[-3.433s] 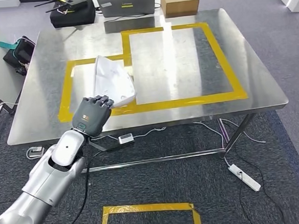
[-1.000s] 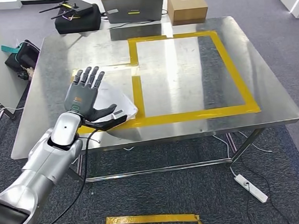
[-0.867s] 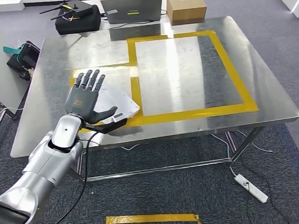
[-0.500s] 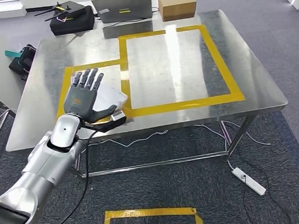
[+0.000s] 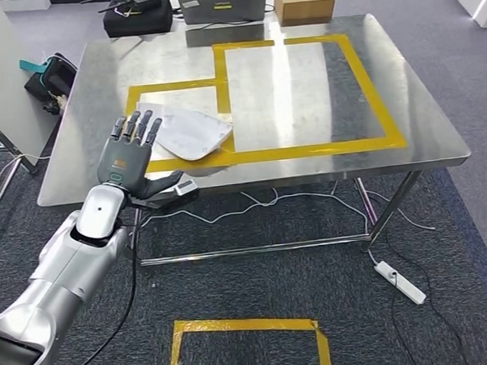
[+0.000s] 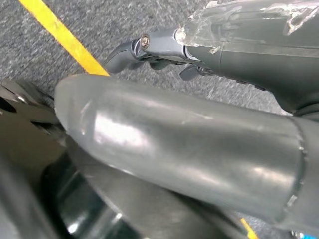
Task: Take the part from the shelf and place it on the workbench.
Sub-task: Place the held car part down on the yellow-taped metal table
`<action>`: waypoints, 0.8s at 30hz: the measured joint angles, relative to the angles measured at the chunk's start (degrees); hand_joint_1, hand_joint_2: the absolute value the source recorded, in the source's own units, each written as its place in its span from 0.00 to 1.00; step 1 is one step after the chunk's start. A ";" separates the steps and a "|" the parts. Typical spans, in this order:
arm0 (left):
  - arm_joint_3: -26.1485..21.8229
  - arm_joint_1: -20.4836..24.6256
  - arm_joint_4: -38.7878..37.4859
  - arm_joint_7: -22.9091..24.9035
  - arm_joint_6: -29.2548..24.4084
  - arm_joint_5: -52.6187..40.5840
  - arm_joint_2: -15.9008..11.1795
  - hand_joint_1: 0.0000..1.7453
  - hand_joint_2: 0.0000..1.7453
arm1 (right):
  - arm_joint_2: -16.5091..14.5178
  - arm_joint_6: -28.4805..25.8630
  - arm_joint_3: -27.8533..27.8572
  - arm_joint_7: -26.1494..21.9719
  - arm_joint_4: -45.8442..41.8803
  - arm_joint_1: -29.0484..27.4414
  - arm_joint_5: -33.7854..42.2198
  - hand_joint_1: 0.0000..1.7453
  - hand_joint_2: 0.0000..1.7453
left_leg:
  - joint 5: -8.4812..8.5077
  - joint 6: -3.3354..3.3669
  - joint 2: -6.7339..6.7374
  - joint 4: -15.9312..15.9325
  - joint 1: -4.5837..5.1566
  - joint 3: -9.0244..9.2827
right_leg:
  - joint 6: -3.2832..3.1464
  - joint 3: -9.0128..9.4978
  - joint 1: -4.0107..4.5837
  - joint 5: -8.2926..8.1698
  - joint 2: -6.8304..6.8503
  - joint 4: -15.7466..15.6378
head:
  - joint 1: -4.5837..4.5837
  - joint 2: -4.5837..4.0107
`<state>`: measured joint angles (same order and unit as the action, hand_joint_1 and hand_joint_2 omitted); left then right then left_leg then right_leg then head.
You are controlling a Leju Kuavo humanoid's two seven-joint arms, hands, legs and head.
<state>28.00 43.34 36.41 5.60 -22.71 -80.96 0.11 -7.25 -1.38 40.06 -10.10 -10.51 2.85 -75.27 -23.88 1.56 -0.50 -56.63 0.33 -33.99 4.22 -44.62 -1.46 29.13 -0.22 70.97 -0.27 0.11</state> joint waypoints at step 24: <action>-9.96 -21.61 2.03 -5.77 -12.50 8.18 -6.43 0.00 0.00 | 0.73 -1.19 2.73 -0.20 -0.17 -0.60 3.25 0.00 0.00 | -5.27 -3.00 0.10 0.56 -0.63 6.27 | -1.72 5.42 0.68 -9.80 -0.14 -12.98 | 0.24 0.01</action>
<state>18.04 21.73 38.44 -0.16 -35.21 -72.78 -6.32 -6.52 -2.56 42.79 -10.30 -10.69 2.25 -72.02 -29.15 -1.44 -0.40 -56.08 -0.29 -27.72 2.50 -39.20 -0.77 19.33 -0.36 57.99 -0.03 0.11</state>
